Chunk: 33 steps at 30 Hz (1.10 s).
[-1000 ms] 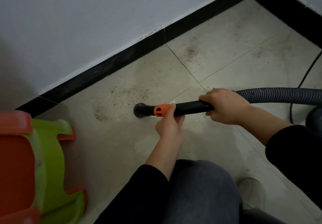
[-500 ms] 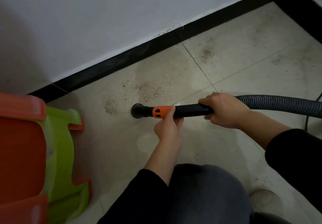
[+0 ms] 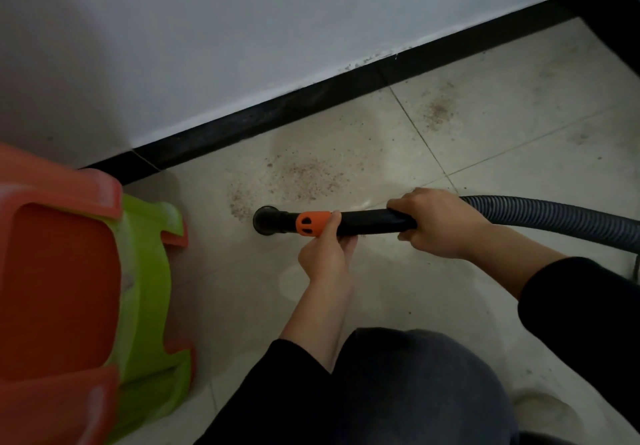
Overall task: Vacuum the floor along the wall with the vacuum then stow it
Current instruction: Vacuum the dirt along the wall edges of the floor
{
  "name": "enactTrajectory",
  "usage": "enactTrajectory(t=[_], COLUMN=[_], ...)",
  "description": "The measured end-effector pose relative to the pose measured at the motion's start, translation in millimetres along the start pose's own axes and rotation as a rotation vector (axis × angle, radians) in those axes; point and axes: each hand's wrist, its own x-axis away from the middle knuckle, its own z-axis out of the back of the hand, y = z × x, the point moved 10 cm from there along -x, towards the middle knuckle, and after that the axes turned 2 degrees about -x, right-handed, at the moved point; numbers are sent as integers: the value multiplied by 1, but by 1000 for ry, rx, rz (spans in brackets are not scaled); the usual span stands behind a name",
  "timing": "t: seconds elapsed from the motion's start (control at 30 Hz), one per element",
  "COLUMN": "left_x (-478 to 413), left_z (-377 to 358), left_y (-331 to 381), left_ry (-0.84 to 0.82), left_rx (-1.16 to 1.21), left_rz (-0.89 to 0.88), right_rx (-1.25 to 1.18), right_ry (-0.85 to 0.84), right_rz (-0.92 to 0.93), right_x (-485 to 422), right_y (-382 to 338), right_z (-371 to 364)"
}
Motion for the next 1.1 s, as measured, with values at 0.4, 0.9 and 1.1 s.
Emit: enactTrajectory(t=[0.4,0.9,1.1], left_x=[-13,-34,-39], left_z=[21,33,32], left_y=[24,59,72], left_ry=[32,93,101], left_rx=[25,-7,-7], left_rz=[-48,-155,-204], right_rx=[40,61,60], right_ry=[-33,24,56], right_rz=[45,118,133], right_x=[-18,-45,-54], right_y=[-31,-61,-68], right_z=[-10,-11,-7])
